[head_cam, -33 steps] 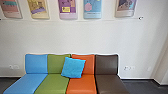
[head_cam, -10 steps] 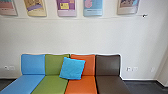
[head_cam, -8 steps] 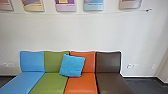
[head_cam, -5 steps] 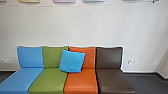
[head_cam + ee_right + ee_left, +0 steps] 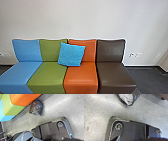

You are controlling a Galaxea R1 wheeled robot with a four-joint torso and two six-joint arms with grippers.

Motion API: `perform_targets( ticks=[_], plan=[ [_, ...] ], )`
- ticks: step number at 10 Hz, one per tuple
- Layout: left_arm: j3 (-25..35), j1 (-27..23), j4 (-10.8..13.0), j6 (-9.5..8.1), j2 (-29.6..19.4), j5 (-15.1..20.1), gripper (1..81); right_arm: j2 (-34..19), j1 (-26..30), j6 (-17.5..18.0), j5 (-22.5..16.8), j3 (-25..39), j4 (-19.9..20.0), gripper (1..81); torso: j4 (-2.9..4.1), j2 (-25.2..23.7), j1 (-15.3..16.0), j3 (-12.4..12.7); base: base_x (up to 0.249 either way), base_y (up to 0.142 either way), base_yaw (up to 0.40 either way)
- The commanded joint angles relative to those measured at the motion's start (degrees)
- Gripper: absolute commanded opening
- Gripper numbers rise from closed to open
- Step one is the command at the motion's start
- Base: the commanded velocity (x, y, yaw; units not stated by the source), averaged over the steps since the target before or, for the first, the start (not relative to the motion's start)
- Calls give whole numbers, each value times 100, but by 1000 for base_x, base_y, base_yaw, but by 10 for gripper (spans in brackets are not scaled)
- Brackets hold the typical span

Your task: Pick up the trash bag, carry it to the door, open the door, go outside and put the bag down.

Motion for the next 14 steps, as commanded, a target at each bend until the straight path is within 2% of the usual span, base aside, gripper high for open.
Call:
perform_targets(
  ticks=[1,2,5,8,10,12,14],
  plan=[
    [14,-414,-121,-2,-203,427,811,-534,407,53,-330,245,44,811,0,-538,347,-438,0,0,0],
    [-29,-510,-166,-3,-195,427,811,-614,512,70,-460,298,44,811,0,-748,483,-168,0,0,0],
    [-346,-783,-245,-3,-80,628,811,-693,591,141,-567,316,44,811,0,-1220,786,-359,0,0,0],
    [-434,-977,-324,-3,-10,717,811,-772,749,141,-673,360,123,811,0,-1845,1178,-370,0,0,0],
    [-426,-1135,-403,6,-1,734,811,-816,1056,141,-953,481,202,811,0,-2267,1440,-370,0,0,0],
    [-390,-1284,-473,6,-1,980,811,-843,1487,149,-1174,650,255,811,0,-2677,1696,-370,0,0,0],
    [-382,-1381,-509,6,-1,972,811,-807,1952,298,-1612,755,299,811,0,-3080,1947,-370,0,0,0]
  ],
)
